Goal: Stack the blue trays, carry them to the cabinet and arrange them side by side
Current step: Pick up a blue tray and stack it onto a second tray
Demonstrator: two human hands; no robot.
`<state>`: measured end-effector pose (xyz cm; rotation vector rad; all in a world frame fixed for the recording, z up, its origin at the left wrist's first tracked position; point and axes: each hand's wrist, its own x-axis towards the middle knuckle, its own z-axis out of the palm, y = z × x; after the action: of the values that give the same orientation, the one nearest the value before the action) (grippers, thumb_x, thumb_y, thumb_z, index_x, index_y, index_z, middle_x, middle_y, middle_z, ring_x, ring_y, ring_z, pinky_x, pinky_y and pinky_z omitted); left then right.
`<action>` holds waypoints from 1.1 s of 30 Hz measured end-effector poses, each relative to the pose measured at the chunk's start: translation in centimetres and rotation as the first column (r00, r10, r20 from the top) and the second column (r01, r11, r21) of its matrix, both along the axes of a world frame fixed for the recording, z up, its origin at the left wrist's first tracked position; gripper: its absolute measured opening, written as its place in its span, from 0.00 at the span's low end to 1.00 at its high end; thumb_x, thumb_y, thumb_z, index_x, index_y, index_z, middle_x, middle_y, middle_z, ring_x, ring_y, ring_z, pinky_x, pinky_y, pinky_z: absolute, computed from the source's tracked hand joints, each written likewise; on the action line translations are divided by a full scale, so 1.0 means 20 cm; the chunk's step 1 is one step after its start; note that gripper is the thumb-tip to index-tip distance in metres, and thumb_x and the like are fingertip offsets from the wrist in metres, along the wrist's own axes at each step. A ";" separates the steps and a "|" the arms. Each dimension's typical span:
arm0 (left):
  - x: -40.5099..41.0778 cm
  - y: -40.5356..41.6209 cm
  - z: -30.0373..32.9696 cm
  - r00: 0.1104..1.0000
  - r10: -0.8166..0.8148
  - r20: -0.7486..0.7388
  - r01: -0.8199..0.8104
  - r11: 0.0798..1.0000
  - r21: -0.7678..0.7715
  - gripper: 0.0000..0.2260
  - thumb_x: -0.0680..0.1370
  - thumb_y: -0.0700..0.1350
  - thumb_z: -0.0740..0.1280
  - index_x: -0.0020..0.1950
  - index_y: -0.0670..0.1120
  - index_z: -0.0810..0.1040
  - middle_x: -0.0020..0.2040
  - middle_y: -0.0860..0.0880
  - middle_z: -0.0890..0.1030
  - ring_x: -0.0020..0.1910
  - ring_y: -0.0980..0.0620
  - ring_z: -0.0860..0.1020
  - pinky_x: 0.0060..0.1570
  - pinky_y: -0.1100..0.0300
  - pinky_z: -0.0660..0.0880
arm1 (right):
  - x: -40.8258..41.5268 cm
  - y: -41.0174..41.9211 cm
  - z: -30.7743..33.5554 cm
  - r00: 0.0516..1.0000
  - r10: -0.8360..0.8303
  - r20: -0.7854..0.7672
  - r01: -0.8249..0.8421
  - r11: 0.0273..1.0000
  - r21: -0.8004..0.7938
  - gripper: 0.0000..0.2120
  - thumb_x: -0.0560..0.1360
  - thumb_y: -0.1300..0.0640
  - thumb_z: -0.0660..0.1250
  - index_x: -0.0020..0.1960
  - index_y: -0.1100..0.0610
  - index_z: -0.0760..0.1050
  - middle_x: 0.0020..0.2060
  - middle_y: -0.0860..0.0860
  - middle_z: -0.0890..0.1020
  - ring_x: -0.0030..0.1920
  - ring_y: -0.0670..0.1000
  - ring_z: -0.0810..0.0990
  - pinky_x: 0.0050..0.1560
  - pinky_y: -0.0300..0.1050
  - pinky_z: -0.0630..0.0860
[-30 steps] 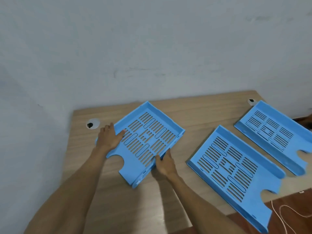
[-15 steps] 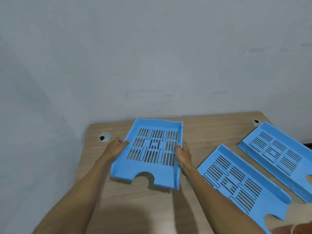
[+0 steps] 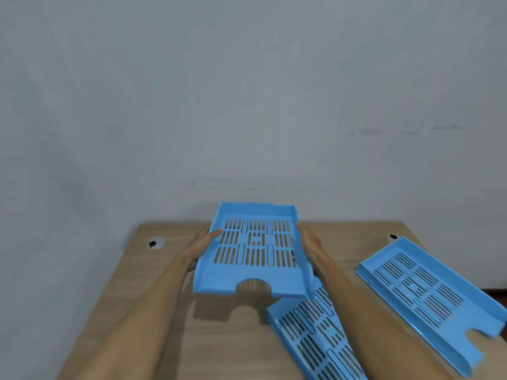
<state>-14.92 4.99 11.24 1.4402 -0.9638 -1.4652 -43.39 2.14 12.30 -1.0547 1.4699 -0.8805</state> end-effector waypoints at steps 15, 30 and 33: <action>-1.19 0.56 -0.26 0.873 0.350 0.341 -0.318 0.937 -0.147 0.16 0.83 0.46 0.60 0.71 0.51 0.68 0.62 0.46 0.80 0.53 0.45 0.81 0.54 0.51 0.78 | -1.05 0.17 -0.11 0.936 0.227 -0.270 -0.250 0.967 -0.055 0.24 0.84 0.49 0.56 0.76 0.58 0.64 0.75 0.55 0.69 0.74 0.58 0.67 0.74 0.57 0.64; -1.85 1.02 -0.66 0.732 0.600 0.323 -0.615 0.786 -0.066 0.18 0.82 0.38 0.53 0.70 0.53 0.65 0.45 0.56 0.80 0.38 0.52 0.81 0.33 0.59 0.76 | -1.38 0.32 -0.44 0.743 0.436 -0.507 -0.514 0.858 -0.017 0.28 0.77 0.73 0.56 0.73 0.52 0.66 0.59 0.58 0.81 0.38 0.47 0.78 0.31 0.32 0.70; -1.92 1.04 -0.69 0.708 0.621 0.336 -0.638 0.767 -0.073 0.18 0.83 0.38 0.53 0.71 0.52 0.65 0.49 0.49 0.82 0.42 0.48 0.82 0.42 0.51 0.80 | -1.41 0.33 -0.51 0.743 0.389 -0.545 -0.485 0.874 -0.037 0.28 0.77 0.73 0.56 0.72 0.52 0.67 0.49 0.53 0.81 0.33 0.45 0.75 0.28 0.32 0.68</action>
<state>-53.28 25.77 -2.50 1.8645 -0.5264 -0.7384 -71.61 8.65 2.04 -1.7994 1.4863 -0.3898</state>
